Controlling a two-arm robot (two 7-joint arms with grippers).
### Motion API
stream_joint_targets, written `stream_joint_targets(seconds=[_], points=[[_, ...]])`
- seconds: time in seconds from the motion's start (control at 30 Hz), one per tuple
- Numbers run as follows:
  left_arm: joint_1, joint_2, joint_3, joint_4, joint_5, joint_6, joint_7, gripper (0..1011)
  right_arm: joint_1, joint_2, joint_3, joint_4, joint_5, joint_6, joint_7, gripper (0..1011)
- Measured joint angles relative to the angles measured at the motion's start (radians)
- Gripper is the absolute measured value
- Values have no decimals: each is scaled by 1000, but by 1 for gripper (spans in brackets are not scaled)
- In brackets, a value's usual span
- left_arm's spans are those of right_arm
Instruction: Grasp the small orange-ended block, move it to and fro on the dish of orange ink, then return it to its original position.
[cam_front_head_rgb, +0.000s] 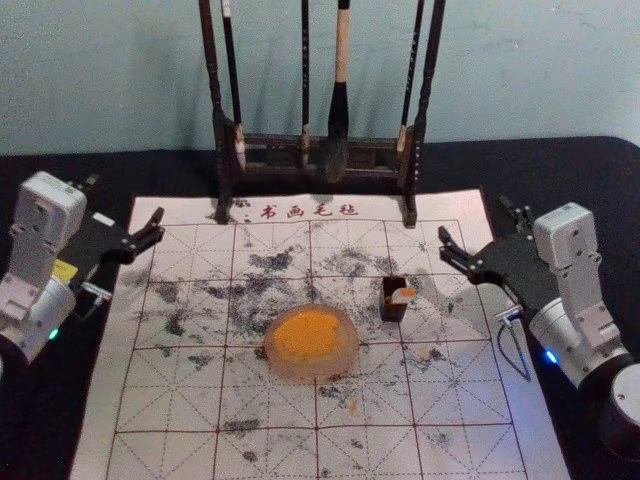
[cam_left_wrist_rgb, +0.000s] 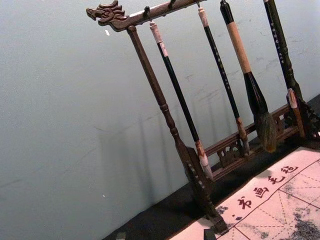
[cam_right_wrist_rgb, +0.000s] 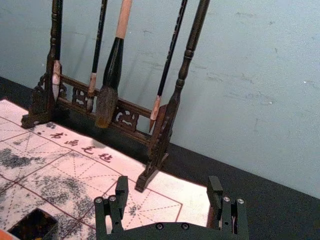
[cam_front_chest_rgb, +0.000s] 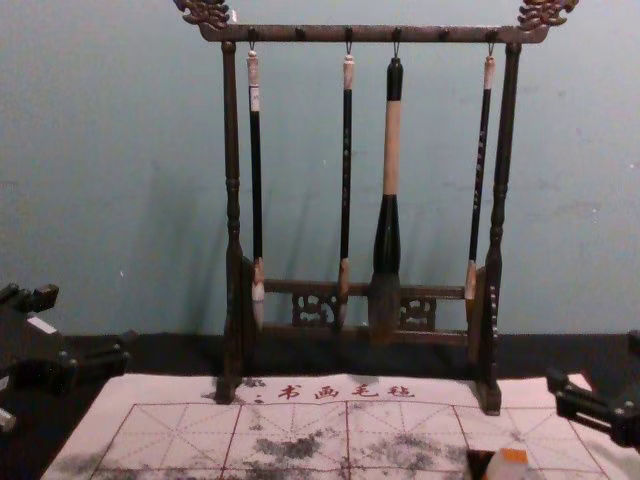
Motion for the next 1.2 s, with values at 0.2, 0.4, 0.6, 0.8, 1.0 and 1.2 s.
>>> stream_joint_targets(seconds=[0.2,0.4,0.6,0.8,1.0,1.2], points=[[0,0,0,0,0,0,0,1001,0,4,-1,-3,0,0,1,1003],[0,0,0,0,0,0,0,1001,1,7,-3,-7,0,1,4,1003],[0,0,0,0,0,0,0,1001,1,9,-4,-9,1,2,6,1003],[0,0,0,0,0,0,0,1001,1,11,-4,-10,1,3,7,1003],[0,0,0,0,0,0,0,1001,1,11,-5,-11,1,4,7,1003],[0,0,0,0,0,0,0,1001,1,11,-5,-11,1,4,8,1003]])
